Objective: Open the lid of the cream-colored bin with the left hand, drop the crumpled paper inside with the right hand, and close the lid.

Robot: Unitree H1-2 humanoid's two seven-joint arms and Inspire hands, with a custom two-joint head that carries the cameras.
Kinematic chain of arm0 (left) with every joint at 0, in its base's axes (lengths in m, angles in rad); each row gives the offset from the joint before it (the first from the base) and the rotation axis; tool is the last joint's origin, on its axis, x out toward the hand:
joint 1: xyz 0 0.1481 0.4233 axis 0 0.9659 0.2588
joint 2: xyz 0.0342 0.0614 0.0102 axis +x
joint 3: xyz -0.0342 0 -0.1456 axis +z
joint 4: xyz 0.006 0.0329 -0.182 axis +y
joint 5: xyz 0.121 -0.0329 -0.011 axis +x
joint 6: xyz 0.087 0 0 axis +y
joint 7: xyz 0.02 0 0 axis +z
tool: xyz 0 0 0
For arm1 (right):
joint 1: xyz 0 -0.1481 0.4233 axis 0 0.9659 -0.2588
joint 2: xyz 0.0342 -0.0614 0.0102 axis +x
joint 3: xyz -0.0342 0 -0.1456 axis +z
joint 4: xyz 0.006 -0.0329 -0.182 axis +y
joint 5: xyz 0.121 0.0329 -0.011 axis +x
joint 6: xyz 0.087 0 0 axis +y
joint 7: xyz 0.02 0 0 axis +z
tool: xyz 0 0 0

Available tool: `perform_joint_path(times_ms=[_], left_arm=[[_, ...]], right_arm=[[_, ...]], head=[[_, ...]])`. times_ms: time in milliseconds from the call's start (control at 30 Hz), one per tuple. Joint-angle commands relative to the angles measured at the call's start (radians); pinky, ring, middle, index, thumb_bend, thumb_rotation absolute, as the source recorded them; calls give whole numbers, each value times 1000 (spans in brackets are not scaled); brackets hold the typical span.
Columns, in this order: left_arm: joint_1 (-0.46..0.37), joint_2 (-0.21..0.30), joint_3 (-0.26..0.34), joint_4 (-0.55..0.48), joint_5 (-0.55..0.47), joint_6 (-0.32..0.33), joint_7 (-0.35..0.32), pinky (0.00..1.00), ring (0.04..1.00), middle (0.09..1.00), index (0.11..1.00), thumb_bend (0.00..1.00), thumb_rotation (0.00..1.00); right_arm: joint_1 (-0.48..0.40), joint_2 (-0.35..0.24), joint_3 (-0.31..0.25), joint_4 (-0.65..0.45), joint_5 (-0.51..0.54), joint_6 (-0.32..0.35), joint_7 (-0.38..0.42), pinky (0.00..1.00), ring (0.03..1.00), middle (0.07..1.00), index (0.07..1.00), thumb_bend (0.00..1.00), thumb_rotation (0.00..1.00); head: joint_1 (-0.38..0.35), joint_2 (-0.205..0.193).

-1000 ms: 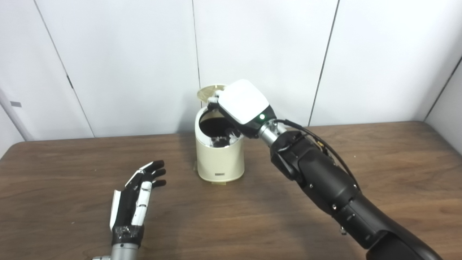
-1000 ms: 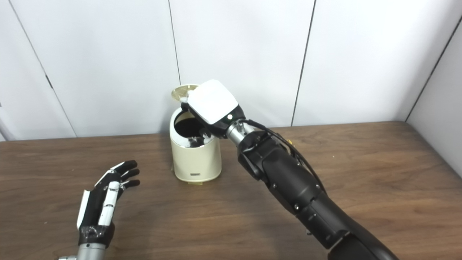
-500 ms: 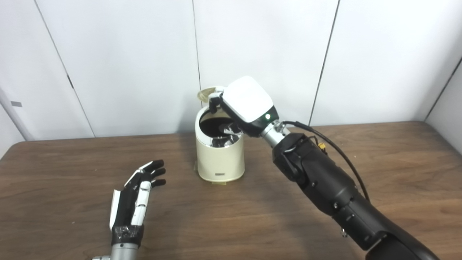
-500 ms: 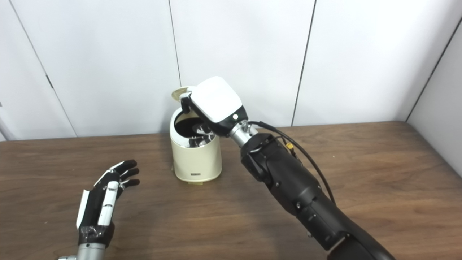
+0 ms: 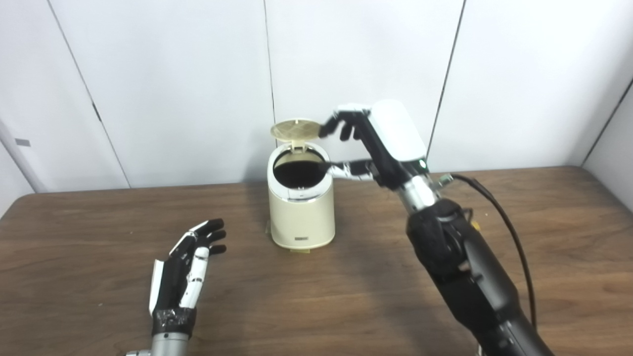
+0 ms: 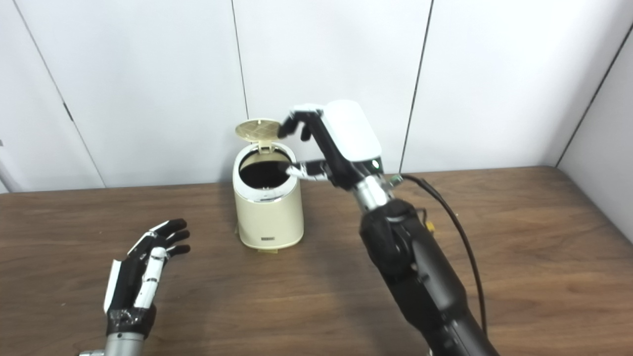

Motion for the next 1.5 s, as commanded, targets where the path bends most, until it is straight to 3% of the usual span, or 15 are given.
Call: perform_joint_path(times_ms=[0, 233, 267, 333, 433, 733, 1067, 1467], left_arm=[[0, -1, -2, 36, 16, -34, 7, 715, 783, 798, 776, 190, 640], [-3, 6, -6, 45, 41, -64, 19, 680, 768, 793, 778, 189, 615], [-2, 7, -7, 42, 45, -63, 20, 682, 769, 794, 777, 192, 628], [0, 9, -9, 35, 49, -59, 22, 684, 771, 794, 776, 203, 651], [5, 10, -9, 31, 45, -62, 20, 691, 773, 797, 779, 204, 667], [13, 12, -7, 19, 47, -62, 23, 683, 764, 785, 765, 201, 654], [29, 25, -3, 1, 44, -63, 20, 686, 770, 789, 771, 200, 661], [50, 34, -5, -20, 57, -52, 16, 679, 771, 793, 785, 205, 685]], right_arm=[[-14, -6, -50, -70, 74, 0, 7, 422, 495, 574, 493, 485, 142], [119, -10, -132, -92, 173, -83, -47, 240, 338, 624, 490, 484, 148], [140, -8, -141, -87, 189, -92, -52, 248, 353, 624, 490, 484, 147], [176, -8, -154, -73, 223, -105, -51, 382, 504, 625, 492, 484, 147], [226, -13, -166, -37, 266, -150, -59, 473, 587, 632, 493, 483, 146], [341, 22, -194, 40, 306, -295, -153, 432, 550, 610, 494, 483, 142], [436, 65, -198, 54, 336, -310, -160, 487, 599, 639, 495, 483, 146], [448, 85, -212, 110, 375, -349, -179, 506, 611, 648, 494, 482, 144]], head=[[-2, 1], [-3, 0], [-4, 0], [-5, 0], [-2, 4], [3, 13], [14, 32], [25, 52]])
